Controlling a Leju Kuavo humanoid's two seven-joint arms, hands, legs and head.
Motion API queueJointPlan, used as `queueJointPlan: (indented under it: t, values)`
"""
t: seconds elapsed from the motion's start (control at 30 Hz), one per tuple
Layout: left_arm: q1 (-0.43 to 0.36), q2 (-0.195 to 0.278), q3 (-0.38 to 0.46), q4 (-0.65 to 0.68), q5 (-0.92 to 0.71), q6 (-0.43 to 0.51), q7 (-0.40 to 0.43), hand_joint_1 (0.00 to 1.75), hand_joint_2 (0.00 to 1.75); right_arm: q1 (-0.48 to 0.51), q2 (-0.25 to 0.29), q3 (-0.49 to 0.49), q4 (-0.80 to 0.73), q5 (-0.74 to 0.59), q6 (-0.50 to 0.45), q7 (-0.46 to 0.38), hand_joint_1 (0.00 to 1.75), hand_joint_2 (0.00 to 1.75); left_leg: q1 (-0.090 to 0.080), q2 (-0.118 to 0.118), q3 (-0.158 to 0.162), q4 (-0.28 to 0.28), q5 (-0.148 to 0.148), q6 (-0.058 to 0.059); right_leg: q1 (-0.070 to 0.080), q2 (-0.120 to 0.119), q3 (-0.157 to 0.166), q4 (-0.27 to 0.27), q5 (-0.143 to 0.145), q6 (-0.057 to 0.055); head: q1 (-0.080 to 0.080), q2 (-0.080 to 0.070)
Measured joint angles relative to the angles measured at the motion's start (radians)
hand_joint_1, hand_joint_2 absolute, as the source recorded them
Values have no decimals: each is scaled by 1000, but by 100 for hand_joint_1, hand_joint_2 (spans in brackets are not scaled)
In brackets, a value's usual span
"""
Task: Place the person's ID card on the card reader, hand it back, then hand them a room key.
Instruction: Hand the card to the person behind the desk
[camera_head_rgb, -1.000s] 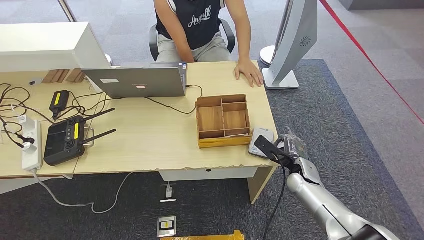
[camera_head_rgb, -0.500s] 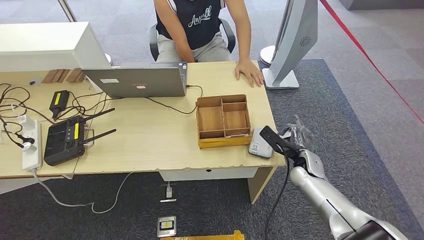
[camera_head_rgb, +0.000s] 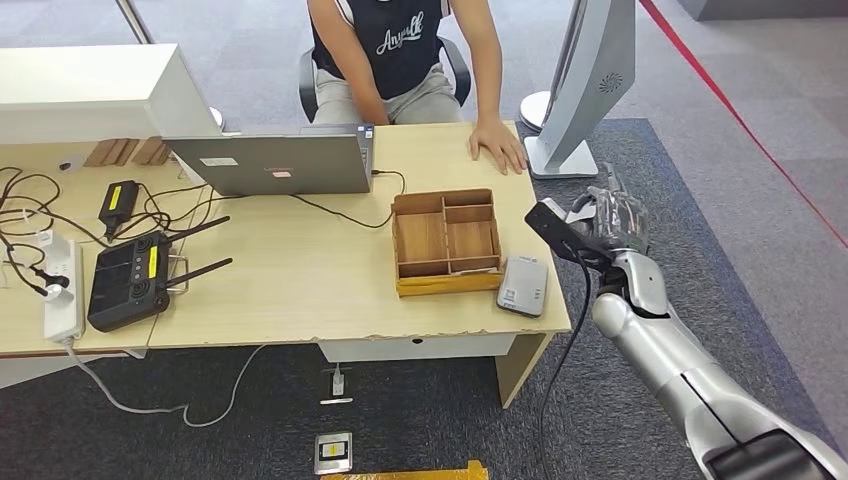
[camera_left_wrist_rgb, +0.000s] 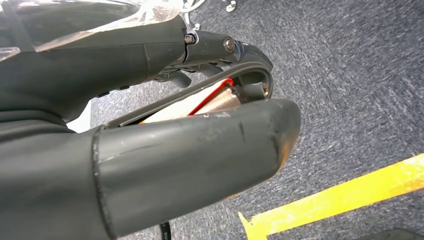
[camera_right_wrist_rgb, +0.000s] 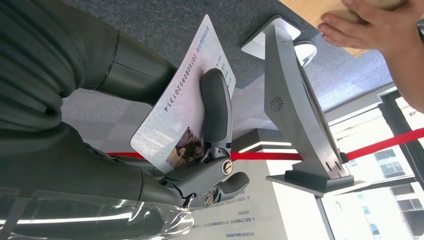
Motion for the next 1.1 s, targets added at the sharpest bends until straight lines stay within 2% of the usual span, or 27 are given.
queueJointPlan:
  t: [0.47,0.77,1.1]
  values:
    - [-1,-4,0,0,-4,0,0,0,0,26,0,-5,-34,7,26,-25,175,175,0,0,0,0,0,0,0,0,0,0,0,0,0,0]
    - [-1,-4,0,0,-4,-1,4,0,0,41,46,8,-10,26,82,-63,175,175,0,0,0,0,0,0,0,0,0,0,0,0,0,0]
    - [-1,-4,0,0,0,-1,5,0,0,42,91,27,45,22,85,-86,175,175,0,0,-1,0,0,0,0,0,0,0,0,0,0,0]
